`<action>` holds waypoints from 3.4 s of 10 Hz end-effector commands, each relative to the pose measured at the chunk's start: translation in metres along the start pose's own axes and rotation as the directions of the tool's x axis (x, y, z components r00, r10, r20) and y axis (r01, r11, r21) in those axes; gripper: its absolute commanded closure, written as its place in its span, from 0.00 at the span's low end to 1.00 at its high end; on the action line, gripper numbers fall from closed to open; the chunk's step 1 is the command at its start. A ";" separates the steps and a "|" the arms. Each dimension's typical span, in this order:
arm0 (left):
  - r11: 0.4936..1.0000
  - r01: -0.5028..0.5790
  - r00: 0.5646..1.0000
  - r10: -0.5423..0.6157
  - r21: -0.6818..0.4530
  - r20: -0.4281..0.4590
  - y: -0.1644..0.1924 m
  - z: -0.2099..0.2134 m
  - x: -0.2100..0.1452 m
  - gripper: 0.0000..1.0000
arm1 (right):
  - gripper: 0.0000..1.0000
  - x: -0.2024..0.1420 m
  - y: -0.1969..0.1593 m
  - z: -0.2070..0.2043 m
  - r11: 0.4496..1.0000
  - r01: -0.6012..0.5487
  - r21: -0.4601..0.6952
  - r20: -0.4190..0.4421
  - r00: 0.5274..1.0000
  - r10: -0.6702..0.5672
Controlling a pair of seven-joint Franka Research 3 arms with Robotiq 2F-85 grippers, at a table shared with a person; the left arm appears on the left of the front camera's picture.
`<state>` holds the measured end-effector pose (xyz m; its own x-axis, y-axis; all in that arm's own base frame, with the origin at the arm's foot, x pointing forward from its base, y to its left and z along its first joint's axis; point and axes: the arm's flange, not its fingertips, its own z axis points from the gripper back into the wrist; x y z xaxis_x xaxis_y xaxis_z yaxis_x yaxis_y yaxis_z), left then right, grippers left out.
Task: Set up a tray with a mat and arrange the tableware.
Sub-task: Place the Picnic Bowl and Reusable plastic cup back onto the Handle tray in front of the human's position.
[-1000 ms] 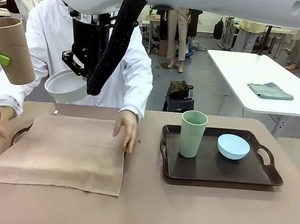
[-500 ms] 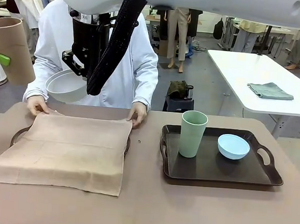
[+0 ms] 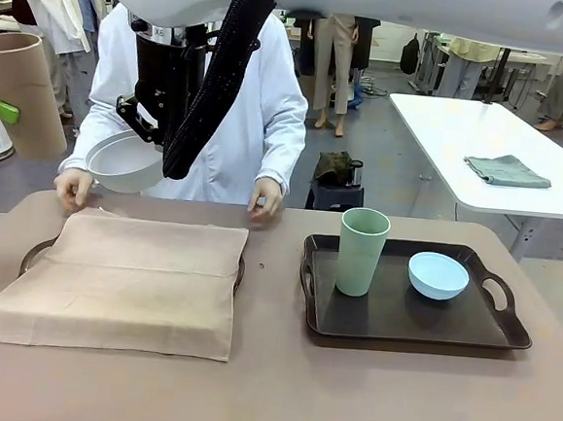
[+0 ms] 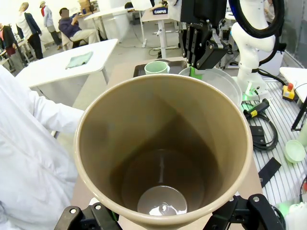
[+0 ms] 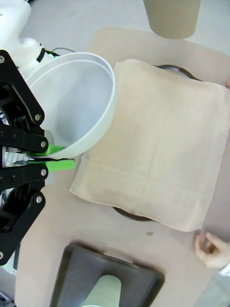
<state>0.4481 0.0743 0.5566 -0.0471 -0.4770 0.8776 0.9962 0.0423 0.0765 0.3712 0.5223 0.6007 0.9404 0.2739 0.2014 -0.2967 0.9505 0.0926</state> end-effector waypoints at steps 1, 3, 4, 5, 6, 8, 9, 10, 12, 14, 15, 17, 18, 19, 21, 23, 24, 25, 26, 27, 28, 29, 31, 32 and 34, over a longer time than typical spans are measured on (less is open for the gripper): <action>1.000 0.006 1.000 -0.006 0.003 -0.004 0.000 0.000 0.003 0.24 | 1.00 -0.001 0.000 0.001 1.000 0.001 -0.008 -0.003 1.000 -0.001; 1.000 0.006 1.000 -0.006 0.003 -0.004 0.000 0.000 0.003 0.24 | 1.00 -0.001 0.000 0.001 1.000 0.001 -0.008 -0.003 1.000 -0.001; 1.000 0.006 1.000 -0.006 0.003 -0.004 0.000 0.000 0.003 0.24 | 1.00 -0.001 0.000 0.001 1.000 0.001 -0.008 -0.003 1.000 -0.001; 1.000 0.006 1.000 -0.006 0.003 -0.004 0.000 0.000 0.003 0.24 | 1.00 -0.001 0.000 0.001 1.000 0.001 -0.008 -0.003 1.000 -0.001; 1.000 0.006 1.000 -0.006 0.003 -0.004 0.000 0.000 0.003 0.24 | 0.95 0.000 0.000 0.000 1.000 0.000 0.000 0.000 1.000 0.000; 0.999 -0.028 0.999 0.028 -0.022 -0.018 0.003 -0.016 -0.025 0.14 | 0.95 0.011 -0.024 -0.051 0.997 -0.076 -0.019 -0.012 0.997 0.076; 0.998 -0.031 0.999 0.030 -0.063 -0.020 0.004 -0.028 -0.044 0.14 | 0.95 0.014 -0.031 -0.071 0.995 -0.100 -0.002 0.008 0.995 0.100; 0.996 -0.027 0.999 0.025 -0.087 -0.025 0.003 -0.042 -0.059 0.14 | 0.95 0.016 -0.040 -0.092 0.993 -0.118 -0.001 0.023 0.993 0.118; 0.990 -0.041 0.998 0.034 -0.133 -0.049 0.006 -0.064 -0.092 0.14 | 0.95 0.021 -0.051 -0.135 0.991 -0.131 0.018 0.067 0.989 0.130; 0.987 -0.063 0.996 0.052 -0.150 -0.073 0.007 -0.087 -0.124 0.14 | 0.95 0.018 -0.059 -0.172 0.990 -0.129 0.059 0.088 0.988 0.123; 0.985 -0.061 0.997 0.052 -0.163 -0.059 0.007 -0.095 -0.135 0.14 | 0.95 0.017 -0.062 -0.185 0.990 -0.115 0.079 0.081 0.991 0.108; 0.993 -0.001 1.000 0.001 -0.118 0.000 0.009 -0.091 -0.129 0.14 | 0.95 0.017 -0.060 -0.176 0.993 -0.084 0.083 0.075 0.994 0.078; 0.983 -0.079 0.996 0.071 -0.166 -0.057 0.008 -0.098 -0.141 0.14 | 0.95 0.026 -0.056 -0.188 0.992 -0.109 0.064 0.066 0.992 0.105; 0.983 -0.079 0.996 0.071 -0.166 -0.057 0.008 -0.098 -0.141 0.14 | 0.95 0.026 -0.056 -0.188 0.992 -0.109 0.064 0.066 0.992 0.105; 0.983 -0.079 0.996 0.071 -0.166 -0.057 0.008 -0.098 -0.141 0.14 | 0.95 0.026 -0.056 -0.188 0.992 -0.109 0.064 0.066 0.992 0.105; 0.991 -0.042 0.999 0.039 -0.129 -0.025 0.009 -0.104 -0.148 0.14 | 0.95 0.026 -0.056 -0.199 0.992 -0.110 0.066 0.053 0.993 0.107; 0.995 -0.010 1.000 0.011 -0.100 0.006 0.010 -0.111 -0.155 0.14 | 0.95 0.027 -0.057 -0.210 0.991 -0.112 0.070 0.046 0.993 0.109; 0.995 0.023 1.000 -0.022 -0.096 0.007 0.009 -0.118 -0.162 0.14 | 0.95 0.027 -0.059 -0.220 0.991 -0.119 0.063 0.035 0.993 0.117; 0.994 0.032 0.999 -0.030 -0.100 0.023 0.011 -0.123 -0.169 0.14 | 0.95 0.029 -0.060 -0.229 0.991 -0.119 0.062 0.033 0.993 0.117; 0.995 0.040 0.999 -0.037 -0.096 0.035 0.010 -0.127 -0.177 0.14 | 0.95 0.028 -0.061 -0.235 0.990 -0.125 0.063 0.042 0.992 0.123; 0.995 0.037 0.999 -0.034 -0.097 0.032 0.012 -0.132 -0.185 0.14 | 0.95 0.028 -0.064 -0.242 0.990 -0.123 0.071 0.048 0.992 0.120; 0.995 0.046 0.998 -0.042 -0.092 0.043 0.013 -0.137 -0.193 0.14 | 0.95 0.028 -0.067 -0.248 0.988 -0.129 0.082 0.054 0.991 0.125; 0.995 0.056 0.998 -0.053 -0.081 0.043 0.020 -0.143 -0.203 0.14 | 0.95 0.032 -0.074 -0.260 0.985 -0.133 0.111 0.058 0.990 0.127; 0.995 0.063 0.997 -0.059 -0.077 0.047 0.025 -0.147 -0.206 0.14 | 0.95 0.035 -0.078 -0.267 0.985 -0.125 0.122 0.047 0.992 0.120; 0.995 0.070 0.997 -0.067 -0.070 0.040 0.031 -0.152 -0.209 0.14 | 0.95 0.040 -0.083 -0.277 0.984 -0.112 0.137 0.025 0.994 0.109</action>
<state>0.4932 0.0453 0.3061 -0.0790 -0.4500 0.8895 0.9965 -0.0587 0.0588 0.4756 0.4978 0.3328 0.9000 0.3650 0.2381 -0.4086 0.8969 0.1693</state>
